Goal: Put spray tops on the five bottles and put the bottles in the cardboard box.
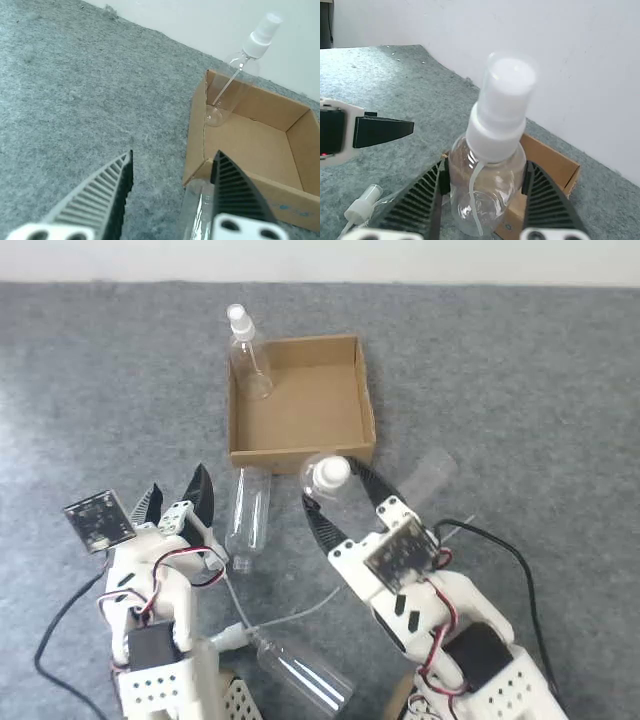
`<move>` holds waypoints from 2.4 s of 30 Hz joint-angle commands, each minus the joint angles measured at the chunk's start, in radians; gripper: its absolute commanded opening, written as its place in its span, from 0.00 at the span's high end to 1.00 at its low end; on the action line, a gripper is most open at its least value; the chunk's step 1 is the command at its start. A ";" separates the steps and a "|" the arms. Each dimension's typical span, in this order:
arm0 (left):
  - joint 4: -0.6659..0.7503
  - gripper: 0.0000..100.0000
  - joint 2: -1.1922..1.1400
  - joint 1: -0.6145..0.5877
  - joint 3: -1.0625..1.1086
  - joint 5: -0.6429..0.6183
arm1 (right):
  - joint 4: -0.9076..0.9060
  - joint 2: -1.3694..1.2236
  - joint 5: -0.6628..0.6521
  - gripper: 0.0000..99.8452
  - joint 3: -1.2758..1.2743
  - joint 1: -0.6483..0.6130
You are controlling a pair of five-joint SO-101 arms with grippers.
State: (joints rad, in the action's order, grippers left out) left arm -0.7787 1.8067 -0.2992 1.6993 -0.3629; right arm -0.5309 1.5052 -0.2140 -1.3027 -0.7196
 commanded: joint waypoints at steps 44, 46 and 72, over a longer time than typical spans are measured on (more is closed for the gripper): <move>-0.003 0.76 -0.015 -0.003 -0.013 0.005 | 0.424 -1.532 0.008 0.91 1.028 0.062; -0.003 0.76 -0.015 -0.003 -0.013 0.005 | 0.424 -1.589 0.009 0.91 1.069 0.064; -0.017 0.76 -0.015 -0.003 -0.013 0.005 | 0.591 -2.025 0.094 0.91 1.338 0.088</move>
State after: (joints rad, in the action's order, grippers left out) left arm -0.7802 1.8067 -0.2992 1.6993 -0.3629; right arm 0.0077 -0.5340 -0.1711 -0.0292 -0.6628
